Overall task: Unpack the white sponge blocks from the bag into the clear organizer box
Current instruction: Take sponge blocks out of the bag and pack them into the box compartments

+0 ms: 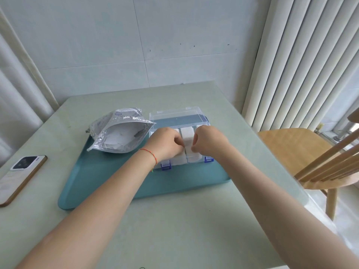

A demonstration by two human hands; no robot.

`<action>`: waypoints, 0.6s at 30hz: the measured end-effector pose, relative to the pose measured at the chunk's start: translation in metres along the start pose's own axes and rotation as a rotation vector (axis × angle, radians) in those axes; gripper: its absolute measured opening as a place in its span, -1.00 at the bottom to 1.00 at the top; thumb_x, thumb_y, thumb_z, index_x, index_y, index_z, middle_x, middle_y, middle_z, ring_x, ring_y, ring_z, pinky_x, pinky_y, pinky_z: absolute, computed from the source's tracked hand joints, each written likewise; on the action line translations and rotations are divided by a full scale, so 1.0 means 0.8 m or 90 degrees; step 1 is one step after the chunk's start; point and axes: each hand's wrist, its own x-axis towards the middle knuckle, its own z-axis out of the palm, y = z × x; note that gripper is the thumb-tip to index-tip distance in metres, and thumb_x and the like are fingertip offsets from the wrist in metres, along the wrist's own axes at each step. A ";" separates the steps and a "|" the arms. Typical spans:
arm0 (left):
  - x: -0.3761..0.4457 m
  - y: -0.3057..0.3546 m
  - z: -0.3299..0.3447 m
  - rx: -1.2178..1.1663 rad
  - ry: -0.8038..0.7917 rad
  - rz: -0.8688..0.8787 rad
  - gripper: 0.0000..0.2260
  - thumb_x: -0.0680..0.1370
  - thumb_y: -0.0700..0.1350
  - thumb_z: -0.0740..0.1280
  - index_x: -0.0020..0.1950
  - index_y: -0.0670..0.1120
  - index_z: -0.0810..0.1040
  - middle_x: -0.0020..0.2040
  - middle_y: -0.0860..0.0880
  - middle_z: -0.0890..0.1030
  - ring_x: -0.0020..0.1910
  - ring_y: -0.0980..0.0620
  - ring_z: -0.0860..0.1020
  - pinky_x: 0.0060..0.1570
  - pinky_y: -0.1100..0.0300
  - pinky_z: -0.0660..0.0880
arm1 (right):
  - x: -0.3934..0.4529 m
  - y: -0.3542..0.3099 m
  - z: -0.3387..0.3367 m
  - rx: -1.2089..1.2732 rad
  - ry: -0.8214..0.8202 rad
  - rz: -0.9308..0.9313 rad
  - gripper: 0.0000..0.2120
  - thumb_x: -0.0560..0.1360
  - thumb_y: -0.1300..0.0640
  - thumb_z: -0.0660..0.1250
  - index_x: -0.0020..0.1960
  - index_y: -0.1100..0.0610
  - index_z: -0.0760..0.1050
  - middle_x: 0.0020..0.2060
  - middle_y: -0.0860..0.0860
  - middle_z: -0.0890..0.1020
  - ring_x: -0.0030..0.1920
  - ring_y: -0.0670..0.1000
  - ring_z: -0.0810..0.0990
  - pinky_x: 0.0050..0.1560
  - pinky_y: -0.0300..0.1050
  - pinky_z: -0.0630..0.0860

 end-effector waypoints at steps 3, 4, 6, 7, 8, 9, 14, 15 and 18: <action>-0.001 0.001 0.002 0.013 -0.005 0.014 -0.85 0.48 -0.21 0.38 -0.08 -0.03 0.73 -0.05 0.02 0.70 -0.02 0.03 0.61 -0.07 0.27 0.48 | 0.001 -0.001 0.000 -0.061 -0.011 -0.014 -0.85 0.44 0.21 0.33 0.00 0.10 0.54 -0.08 0.02 0.61 -0.10 0.09 0.59 -0.21 -0.17 0.41; 0.000 0.000 0.002 0.010 -0.005 0.016 -0.86 0.48 -0.20 0.38 -0.07 -0.04 0.73 -0.04 0.02 0.70 -0.02 0.03 0.61 -0.07 0.29 0.46 | 0.001 -0.003 -0.001 -0.075 -0.016 -0.015 -0.85 0.45 0.20 0.34 0.02 0.10 0.55 -0.08 0.03 0.61 -0.10 0.09 0.58 -0.21 -0.17 0.41; 0.000 -0.002 0.003 -0.003 -0.002 0.020 -0.87 0.49 -0.19 0.39 -0.06 -0.05 0.73 -0.06 0.02 0.71 -0.04 0.04 0.60 -0.10 0.30 0.44 | 0.001 -0.004 -0.004 -0.095 -0.026 -0.012 -0.86 0.47 0.19 0.35 0.02 0.10 0.57 -0.08 0.03 0.61 -0.13 0.09 0.57 -0.21 -0.17 0.42; 0.000 -0.004 0.003 -0.008 -0.003 0.024 -0.88 0.49 -0.18 0.39 -0.07 -0.06 0.73 -0.08 0.01 0.71 -0.06 0.03 0.60 -0.12 0.30 0.43 | 0.001 -0.005 -0.006 -0.103 -0.030 -0.011 -0.87 0.47 0.19 0.35 0.02 0.09 0.57 -0.08 0.03 0.61 -0.13 0.09 0.56 -0.22 -0.17 0.42; 0.000 -0.007 0.003 -0.016 -0.004 0.029 -0.88 0.50 -0.18 0.38 -0.10 -0.08 0.73 -0.11 -0.02 0.70 -0.11 0.01 0.59 -0.15 0.28 0.43 | 0.001 -0.007 -0.009 -0.105 -0.030 -0.011 -0.87 0.46 0.18 0.36 0.01 0.10 0.58 -0.09 0.03 0.61 -0.13 0.09 0.57 -0.22 -0.17 0.42; -0.001 -0.009 0.003 -0.029 0.000 0.033 -0.87 0.50 -0.17 0.37 -0.14 -0.11 0.72 -0.16 -0.06 0.69 -0.17 -0.02 0.56 -0.21 0.25 0.42 | 0.001 -0.009 -0.011 -0.098 -0.022 -0.011 -0.89 0.46 0.18 0.36 -0.01 0.11 0.58 -0.11 0.04 0.61 -0.13 0.10 0.58 -0.23 -0.17 0.43; -0.017 -0.040 -0.009 -0.170 0.152 0.010 -0.81 0.53 -0.09 0.35 -0.17 -0.16 0.68 -0.20 -0.13 0.67 -0.15 -0.09 0.59 -0.10 0.07 0.50 | -0.002 -0.039 -0.023 0.020 0.107 -0.067 -0.87 0.48 0.18 0.28 -0.13 0.17 0.59 -0.21 0.07 0.63 -0.16 0.10 0.55 -0.25 -0.12 0.48; -0.021 -0.052 -0.014 -0.174 0.191 -0.002 -0.82 0.53 -0.09 0.34 -0.16 -0.14 0.69 -0.21 -0.09 0.68 -0.14 -0.06 0.60 -0.11 0.07 0.51 | -0.004 -0.052 -0.025 0.035 0.123 -0.094 -0.86 0.48 0.18 0.26 -0.14 0.15 0.60 -0.20 0.04 0.64 -0.14 0.09 0.57 -0.22 -0.10 0.52; -0.040 -0.098 -0.030 -0.133 0.267 -0.044 -0.82 0.53 -0.08 0.33 -0.21 -0.10 0.65 -0.28 -0.01 0.63 -0.20 -0.08 0.57 -0.23 0.09 0.49 | -0.009 -0.102 -0.020 0.074 0.115 -0.168 -0.82 0.50 0.19 0.22 -0.09 0.16 0.61 -0.15 0.04 0.66 -0.09 0.11 0.58 -0.10 -0.05 0.56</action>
